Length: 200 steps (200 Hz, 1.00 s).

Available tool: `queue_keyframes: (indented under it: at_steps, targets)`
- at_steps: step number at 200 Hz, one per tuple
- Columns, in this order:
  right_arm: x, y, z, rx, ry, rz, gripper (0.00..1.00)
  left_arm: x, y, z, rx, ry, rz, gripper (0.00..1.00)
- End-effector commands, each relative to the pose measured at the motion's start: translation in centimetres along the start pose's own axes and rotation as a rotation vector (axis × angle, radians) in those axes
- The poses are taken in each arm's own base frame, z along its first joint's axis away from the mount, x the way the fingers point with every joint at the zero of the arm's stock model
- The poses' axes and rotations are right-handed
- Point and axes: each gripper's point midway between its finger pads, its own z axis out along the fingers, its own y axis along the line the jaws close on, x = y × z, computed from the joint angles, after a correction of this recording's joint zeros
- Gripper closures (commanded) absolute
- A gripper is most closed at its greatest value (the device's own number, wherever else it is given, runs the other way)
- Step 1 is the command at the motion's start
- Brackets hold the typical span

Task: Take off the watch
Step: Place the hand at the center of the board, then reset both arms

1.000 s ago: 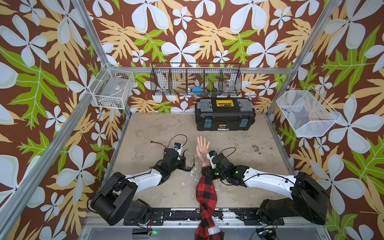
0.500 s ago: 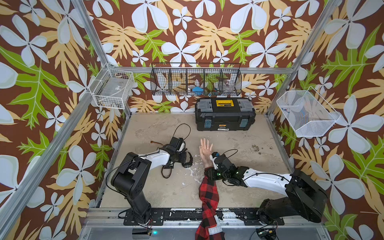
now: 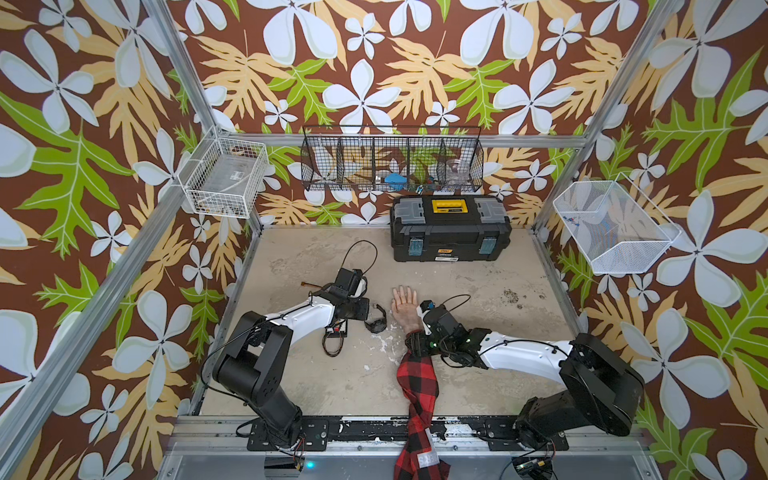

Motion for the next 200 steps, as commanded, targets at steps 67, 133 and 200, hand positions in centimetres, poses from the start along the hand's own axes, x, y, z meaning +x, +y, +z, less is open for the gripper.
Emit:
queue_keyframes:
  at_steps: [67,133,200]
  targets:
    - [-9.2,-6.1,-5.3,0.215,-0.208,-0.078,0.17,-5.8,4.9,-7.2,-0.242,-0.404,-0.036,0.15]
    - [-13.9,-20.3,-11.1,0.564,-0.398,0.023,0.01,-4.8,11.0,-11.8,-0.533,-0.759,-0.095,0.0]
    - [-12.2,-27.0,-15.1,0.876,-0.697,-0.034,0.0,-4.3,15.6,-11.9,-0.613,-0.836,-0.16,0.0]
